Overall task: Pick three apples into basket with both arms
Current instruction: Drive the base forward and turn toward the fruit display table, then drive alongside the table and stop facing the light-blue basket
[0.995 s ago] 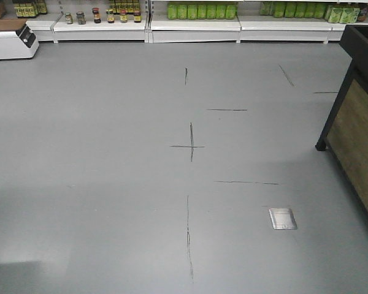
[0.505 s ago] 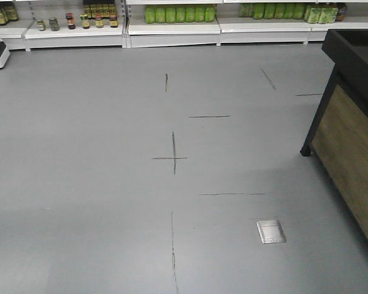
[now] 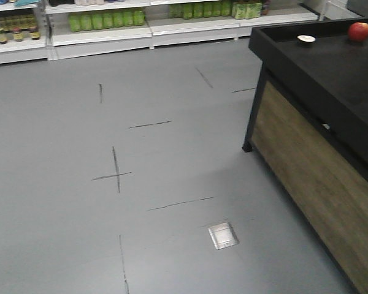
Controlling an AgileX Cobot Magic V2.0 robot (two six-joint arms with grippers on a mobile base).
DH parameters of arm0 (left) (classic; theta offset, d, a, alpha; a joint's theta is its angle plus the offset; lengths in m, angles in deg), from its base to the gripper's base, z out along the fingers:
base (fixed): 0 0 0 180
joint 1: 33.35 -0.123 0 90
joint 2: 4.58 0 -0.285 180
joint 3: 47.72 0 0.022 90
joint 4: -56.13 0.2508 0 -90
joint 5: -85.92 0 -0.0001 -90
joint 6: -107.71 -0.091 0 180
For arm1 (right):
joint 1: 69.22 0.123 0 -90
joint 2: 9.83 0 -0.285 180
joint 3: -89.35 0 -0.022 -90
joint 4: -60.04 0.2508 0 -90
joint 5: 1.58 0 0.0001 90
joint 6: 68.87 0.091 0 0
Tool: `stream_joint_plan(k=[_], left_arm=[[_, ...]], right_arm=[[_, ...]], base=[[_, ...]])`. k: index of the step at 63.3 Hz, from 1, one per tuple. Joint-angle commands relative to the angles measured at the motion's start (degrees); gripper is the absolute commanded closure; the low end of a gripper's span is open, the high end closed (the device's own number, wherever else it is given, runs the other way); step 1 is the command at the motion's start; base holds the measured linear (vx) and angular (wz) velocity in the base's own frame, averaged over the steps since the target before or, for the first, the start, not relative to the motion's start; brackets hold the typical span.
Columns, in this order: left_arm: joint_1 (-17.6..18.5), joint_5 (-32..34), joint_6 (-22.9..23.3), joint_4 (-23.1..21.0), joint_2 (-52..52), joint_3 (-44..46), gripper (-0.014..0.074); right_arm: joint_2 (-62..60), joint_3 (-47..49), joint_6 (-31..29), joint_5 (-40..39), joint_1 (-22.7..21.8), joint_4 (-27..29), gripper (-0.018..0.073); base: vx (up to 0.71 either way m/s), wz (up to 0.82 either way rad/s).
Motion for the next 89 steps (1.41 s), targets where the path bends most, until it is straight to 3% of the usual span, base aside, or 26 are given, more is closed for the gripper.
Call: stream_joint_plan(k=[1,89], left_arm=[[0.26,4.59,0.12,-0.38,-0.82,-1.36,0.0603],[0.26,4.59,0.12,-0.38,-0.82,-1.36,0.0603]], right_arm=[[-0.65,-0.78,-0.3,-4.23,-0.3,-0.61,0.0561],[-0.65,-0.78,-0.3,-4.16,-0.3,-0.61,0.0561]], base=[[0.18,-0.59],[0.15,-0.57]])
